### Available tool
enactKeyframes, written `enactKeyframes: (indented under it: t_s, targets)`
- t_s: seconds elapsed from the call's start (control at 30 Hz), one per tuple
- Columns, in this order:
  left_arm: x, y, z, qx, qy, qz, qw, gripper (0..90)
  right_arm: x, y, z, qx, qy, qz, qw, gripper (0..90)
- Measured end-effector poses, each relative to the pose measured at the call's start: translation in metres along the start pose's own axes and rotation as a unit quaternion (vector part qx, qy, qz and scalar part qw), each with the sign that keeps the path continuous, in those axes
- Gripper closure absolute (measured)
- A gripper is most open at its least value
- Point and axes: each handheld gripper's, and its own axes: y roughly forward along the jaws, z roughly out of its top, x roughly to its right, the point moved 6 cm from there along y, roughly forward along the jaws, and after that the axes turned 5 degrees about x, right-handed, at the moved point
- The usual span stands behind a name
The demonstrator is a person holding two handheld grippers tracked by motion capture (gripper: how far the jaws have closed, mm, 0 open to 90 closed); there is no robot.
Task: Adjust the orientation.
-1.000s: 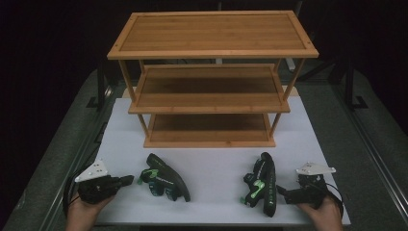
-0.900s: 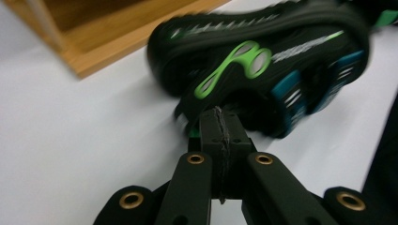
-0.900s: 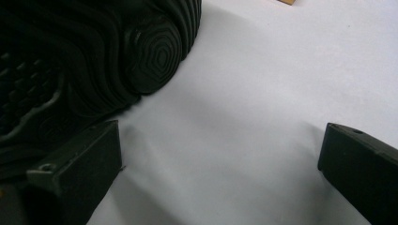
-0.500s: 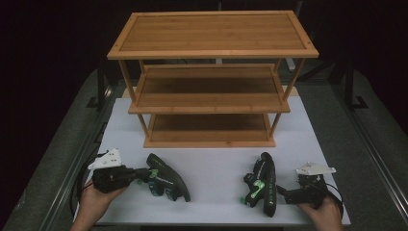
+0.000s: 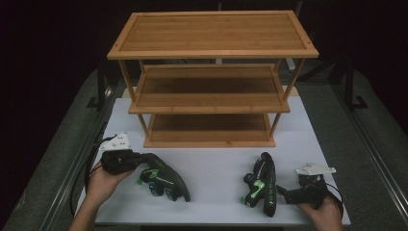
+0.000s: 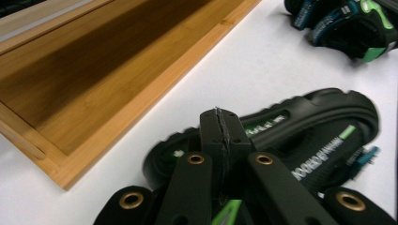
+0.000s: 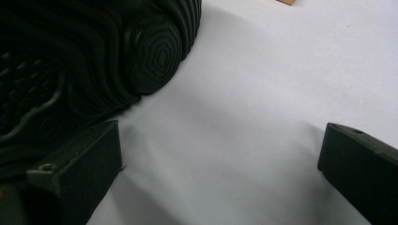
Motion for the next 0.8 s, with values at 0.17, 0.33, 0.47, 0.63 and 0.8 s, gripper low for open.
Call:
enactKeyframes:
  t_s: [0.17,0.33,0.47,0.63,0.8]
  targets:
    - [-0.007,0.008,-0.002,-0.014,0.001,-0.002,0.9999,90.0,0.0,0.0,0.0,0.001,-0.001,0.0,1.0,0.0]
    - [-0.009,0.014,-0.001,-0.013,0.004,-0.01,0.9999,90.0,0.0,0.0,0.0,0.001,-0.001,0.0,1.0,0.0]
    - [-0.012,0.02,0.003,-0.013,0.007,-0.019,0.9997,90.0,0.0,0.0,0.0,0.002,-0.001,0.0,1.0,0.0]
    - [-0.016,0.025,0.005,-0.01,0.005,-0.032,0.9994,90.0,0.0,0.0,0.0,0.001,-0.001,0.0,1.0,0.0]
    - [-0.02,0.033,0.01,-0.014,0.007,-0.042,0.999,90.0,0.0,0.0,0.0,0.001,-0.001,0.0,1.0,0.0]
